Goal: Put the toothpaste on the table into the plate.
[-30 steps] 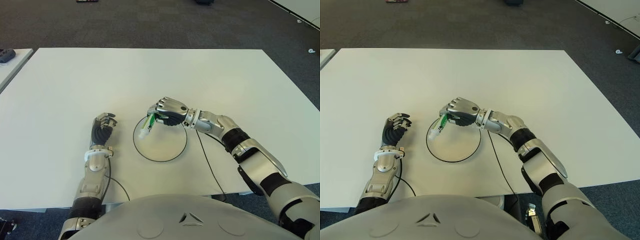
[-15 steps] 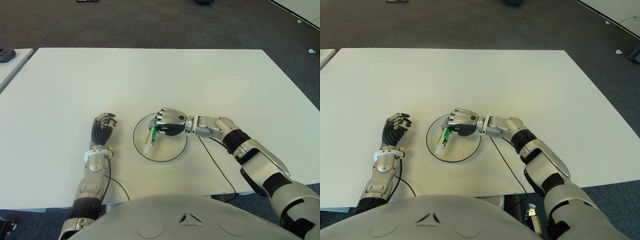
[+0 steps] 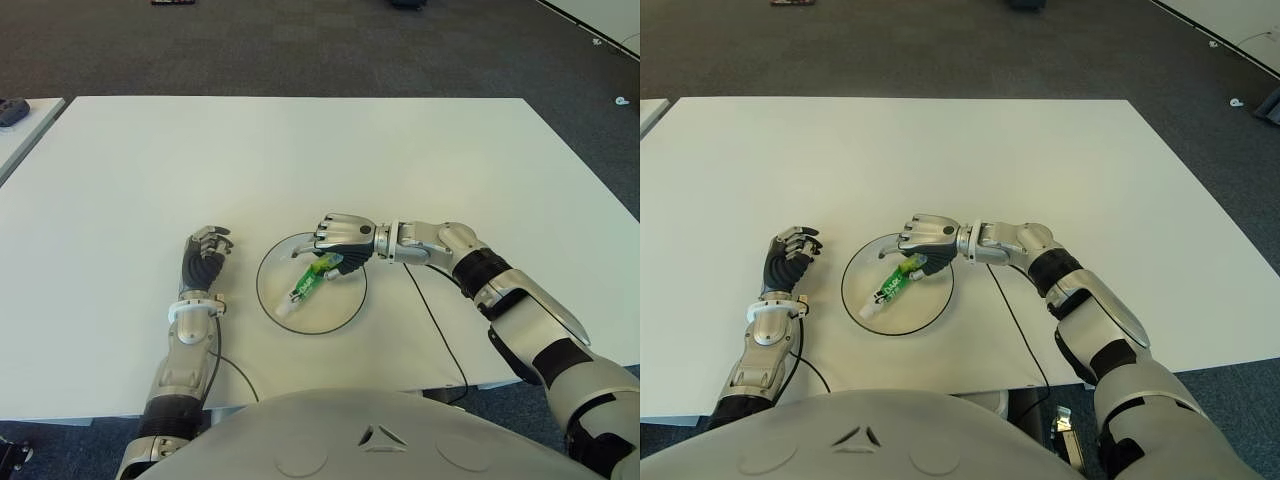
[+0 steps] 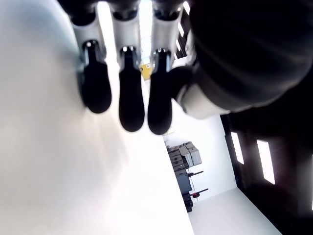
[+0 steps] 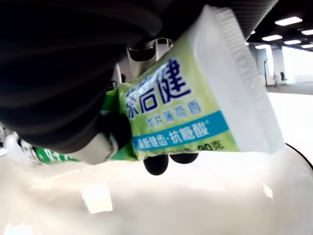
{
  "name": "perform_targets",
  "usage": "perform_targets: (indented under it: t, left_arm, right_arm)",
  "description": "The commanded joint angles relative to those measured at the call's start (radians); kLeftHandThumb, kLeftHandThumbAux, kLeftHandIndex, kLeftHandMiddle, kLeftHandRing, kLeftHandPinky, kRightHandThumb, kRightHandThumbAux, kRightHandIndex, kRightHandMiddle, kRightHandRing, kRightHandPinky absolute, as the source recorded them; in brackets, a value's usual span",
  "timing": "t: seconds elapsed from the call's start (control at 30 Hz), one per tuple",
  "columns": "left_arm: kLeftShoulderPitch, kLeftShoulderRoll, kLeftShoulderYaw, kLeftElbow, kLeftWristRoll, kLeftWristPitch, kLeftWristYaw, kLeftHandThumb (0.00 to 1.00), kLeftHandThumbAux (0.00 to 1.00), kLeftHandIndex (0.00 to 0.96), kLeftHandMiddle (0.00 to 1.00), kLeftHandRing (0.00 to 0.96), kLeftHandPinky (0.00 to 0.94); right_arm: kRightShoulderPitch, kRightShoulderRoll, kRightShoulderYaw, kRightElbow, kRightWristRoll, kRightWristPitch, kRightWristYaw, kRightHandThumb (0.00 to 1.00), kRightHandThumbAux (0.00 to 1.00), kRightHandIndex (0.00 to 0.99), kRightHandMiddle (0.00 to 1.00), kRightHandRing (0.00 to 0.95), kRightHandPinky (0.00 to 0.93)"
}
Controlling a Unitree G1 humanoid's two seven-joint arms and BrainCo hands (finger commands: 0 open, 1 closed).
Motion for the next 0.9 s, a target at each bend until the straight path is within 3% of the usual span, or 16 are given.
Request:
perform_targets:
  t: [0.03, 0.33, 0.9]
  left_arm:
    - [0.004, 0.007, -0.007, 0.023, 0.005, 0.014, -0.009, 0.704, 0.72, 0.428, 0.556, 0.565, 0.521]
    - [0.001, -0.001, -0.003, 0.021, -0.006, 0.027, -0.01, 0.704, 0.719, 0.428, 0.551, 0.556, 0.509]
    - [-0.013, -0.002, -0.001, 0.046, -0.01, 0.011, -0.005, 0.705, 0.719, 0.428, 0.551, 0.548, 0.495]
  right_arm:
    - [-0.011, -0.025, -0.013, -0.032, 0.015, -0.009, 0.025, 0.271, 0.297, 0.003, 0.004, 0.006, 0.008]
    - [-0.015, -0.042, -0.043, -0.056, 0.087, -0.04, 0.087, 0.328, 0.213, 0.0, 0.0, 0.0, 0.0]
    - [-0.025, -0.047, -0.101, -0.065, 0.267, -0.094, 0.243, 0.343, 0.179, 0.0, 0.0, 0.0, 0.0]
